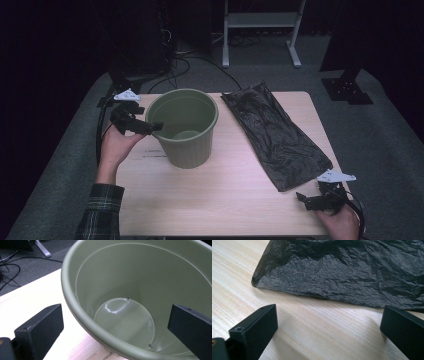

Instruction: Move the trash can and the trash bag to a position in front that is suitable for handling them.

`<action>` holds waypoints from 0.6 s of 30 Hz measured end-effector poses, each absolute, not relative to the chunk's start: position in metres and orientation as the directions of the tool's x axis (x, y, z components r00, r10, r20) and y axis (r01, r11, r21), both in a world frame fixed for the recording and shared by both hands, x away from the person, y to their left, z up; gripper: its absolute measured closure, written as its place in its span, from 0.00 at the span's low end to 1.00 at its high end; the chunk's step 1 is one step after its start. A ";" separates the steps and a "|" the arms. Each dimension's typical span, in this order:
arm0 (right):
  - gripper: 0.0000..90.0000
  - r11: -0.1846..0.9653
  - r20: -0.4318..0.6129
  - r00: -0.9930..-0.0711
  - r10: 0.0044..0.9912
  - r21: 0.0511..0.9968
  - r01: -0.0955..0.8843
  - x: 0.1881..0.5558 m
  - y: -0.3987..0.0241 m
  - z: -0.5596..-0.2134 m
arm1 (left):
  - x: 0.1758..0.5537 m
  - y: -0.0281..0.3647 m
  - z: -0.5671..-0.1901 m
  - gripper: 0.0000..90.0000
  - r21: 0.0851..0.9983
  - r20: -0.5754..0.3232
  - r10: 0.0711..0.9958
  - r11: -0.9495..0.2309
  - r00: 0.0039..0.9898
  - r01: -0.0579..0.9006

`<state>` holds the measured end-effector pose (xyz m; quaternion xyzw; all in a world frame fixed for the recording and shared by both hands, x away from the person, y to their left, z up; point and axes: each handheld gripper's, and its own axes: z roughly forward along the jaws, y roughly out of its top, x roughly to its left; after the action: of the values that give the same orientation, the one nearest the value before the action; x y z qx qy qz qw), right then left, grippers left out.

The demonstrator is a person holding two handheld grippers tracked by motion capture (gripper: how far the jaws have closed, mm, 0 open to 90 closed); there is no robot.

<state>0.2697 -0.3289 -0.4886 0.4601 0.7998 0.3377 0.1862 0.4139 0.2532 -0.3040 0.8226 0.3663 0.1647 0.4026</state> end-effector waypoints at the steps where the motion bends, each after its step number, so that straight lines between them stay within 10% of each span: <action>1: 0.00 0.348 0.014 -0.507 0.862 0.711 0.611 0.270 -0.329 -0.489 | 0.414 0.253 -0.305 0.00 0.779 -0.024 0.735 -0.410 0.677 0.474; 18: 0.00 0.349 0.012 -0.508 0.861 0.712 0.609 0.270 -0.329 -0.489 | 0.413 0.244 -0.316 0.00 0.764 -0.067 0.722 -0.407 0.689 0.500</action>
<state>0.2698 -0.3290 -0.4886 0.4596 0.7999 0.3377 0.1866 0.4125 0.2441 -0.3164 0.8272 0.3694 0.1384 0.4001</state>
